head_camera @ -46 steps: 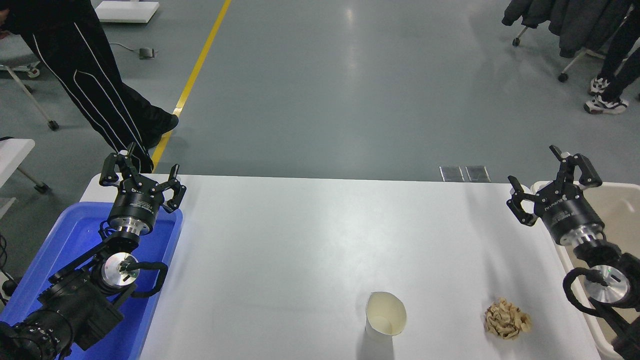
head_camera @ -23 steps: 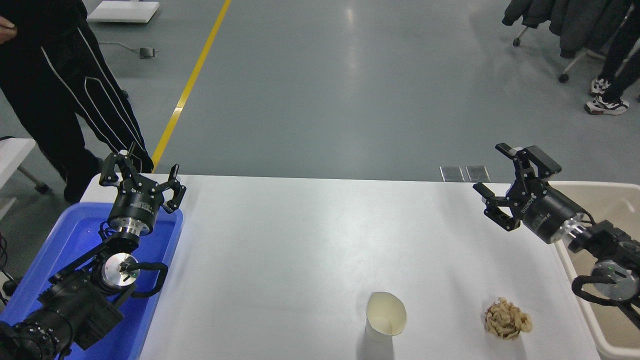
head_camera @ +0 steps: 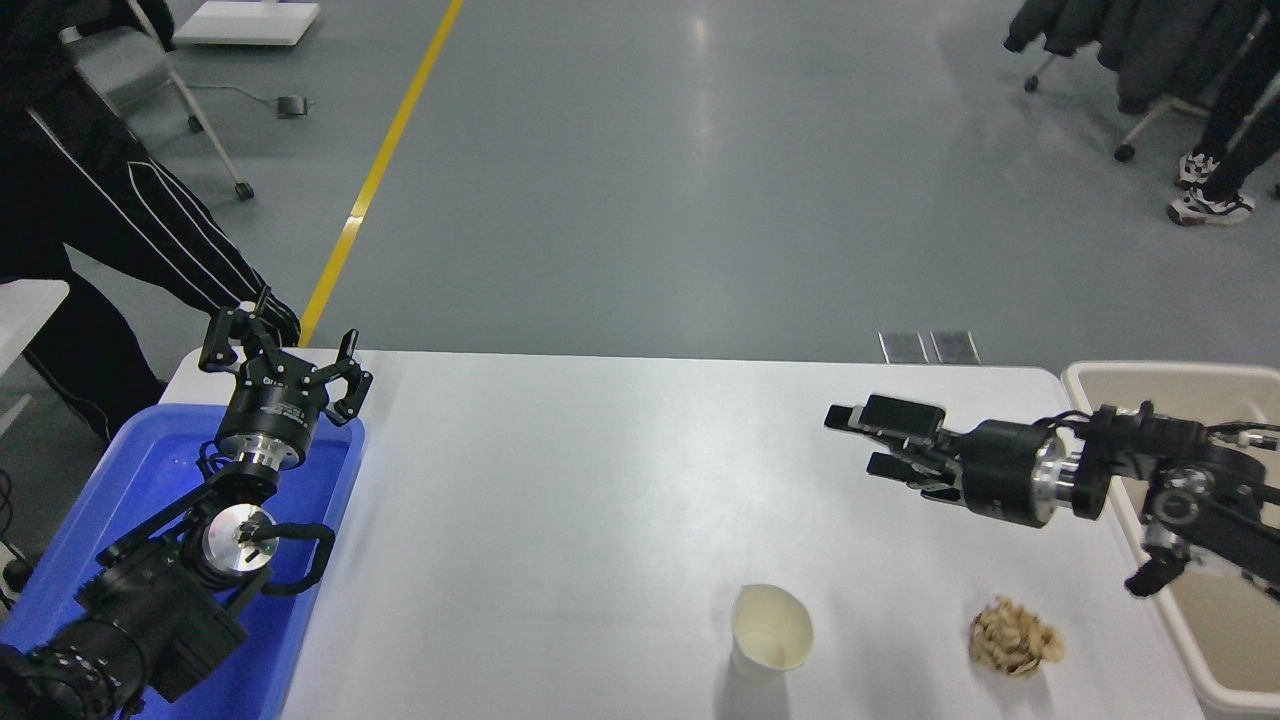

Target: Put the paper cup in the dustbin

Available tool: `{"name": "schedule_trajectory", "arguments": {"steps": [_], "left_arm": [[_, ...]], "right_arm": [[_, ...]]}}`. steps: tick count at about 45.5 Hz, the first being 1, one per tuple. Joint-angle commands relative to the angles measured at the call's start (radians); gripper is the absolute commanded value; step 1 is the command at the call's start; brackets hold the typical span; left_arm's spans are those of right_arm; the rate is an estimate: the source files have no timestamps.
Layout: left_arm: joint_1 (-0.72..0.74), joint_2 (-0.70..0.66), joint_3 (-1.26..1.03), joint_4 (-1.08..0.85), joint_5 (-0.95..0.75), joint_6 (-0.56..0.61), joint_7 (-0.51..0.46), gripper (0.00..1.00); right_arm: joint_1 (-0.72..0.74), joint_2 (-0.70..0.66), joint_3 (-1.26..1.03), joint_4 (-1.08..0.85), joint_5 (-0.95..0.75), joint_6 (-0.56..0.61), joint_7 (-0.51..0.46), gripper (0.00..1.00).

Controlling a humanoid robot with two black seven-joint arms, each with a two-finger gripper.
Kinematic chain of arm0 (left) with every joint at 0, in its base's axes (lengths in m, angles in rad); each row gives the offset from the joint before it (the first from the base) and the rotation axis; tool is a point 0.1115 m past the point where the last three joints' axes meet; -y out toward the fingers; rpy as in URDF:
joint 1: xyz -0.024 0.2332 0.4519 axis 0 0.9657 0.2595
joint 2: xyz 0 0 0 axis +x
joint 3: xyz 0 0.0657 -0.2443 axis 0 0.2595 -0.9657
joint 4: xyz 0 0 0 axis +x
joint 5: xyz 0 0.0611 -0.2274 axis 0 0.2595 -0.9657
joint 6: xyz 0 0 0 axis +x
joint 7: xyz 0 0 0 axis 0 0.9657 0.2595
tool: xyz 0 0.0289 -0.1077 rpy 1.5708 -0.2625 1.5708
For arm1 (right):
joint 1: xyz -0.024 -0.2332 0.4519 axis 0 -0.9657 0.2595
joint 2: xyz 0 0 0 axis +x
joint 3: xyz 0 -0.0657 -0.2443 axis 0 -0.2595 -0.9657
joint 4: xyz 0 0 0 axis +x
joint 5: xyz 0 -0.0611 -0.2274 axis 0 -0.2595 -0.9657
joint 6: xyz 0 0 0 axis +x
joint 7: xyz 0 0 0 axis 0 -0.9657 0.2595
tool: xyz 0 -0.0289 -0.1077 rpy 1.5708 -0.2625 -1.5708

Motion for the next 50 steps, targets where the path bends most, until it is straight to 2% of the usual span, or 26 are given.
{"name": "schedule_trajectory", "arguments": {"steps": [1, 15, 26, 41, 50], "left_arm": [[0.000, 0.000, 0.000, 0.000, 0.000, 0.000, 0.000, 1.00], [0.000, 0.000, 0.000, 0.000, 0.000, 0.000, 0.000, 1.00], [0.000, 0.000, 0.000, 0.000, 0.000, 0.000, 0.000, 1.00], [0.000, 0.000, 0.000, 0.000, 0.000, 0.000, 0.000, 1.00], [0.000, 0.000, 0.000, 0.000, 0.000, 0.001, 0.000, 1.00]], "right_arm": [[0.258, 0.037, -0.363, 0.037, -0.130, 0.000, 0.012, 1.00], [0.394, 0.196, -0.550, 0.008, -0.206, -0.002, 0.012, 0.99], [0.403, 0.302, -0.607, -0.075, -0.256, -0.009, 0.018, 0.99], [0.383, 0.338, -0.633, -0.133, -0.323, -0.014, 0.032, 0.99], [0.360, 0.344, -0.636, -0.159, -0.326, -0.041, 0.052, 0.95]]}}
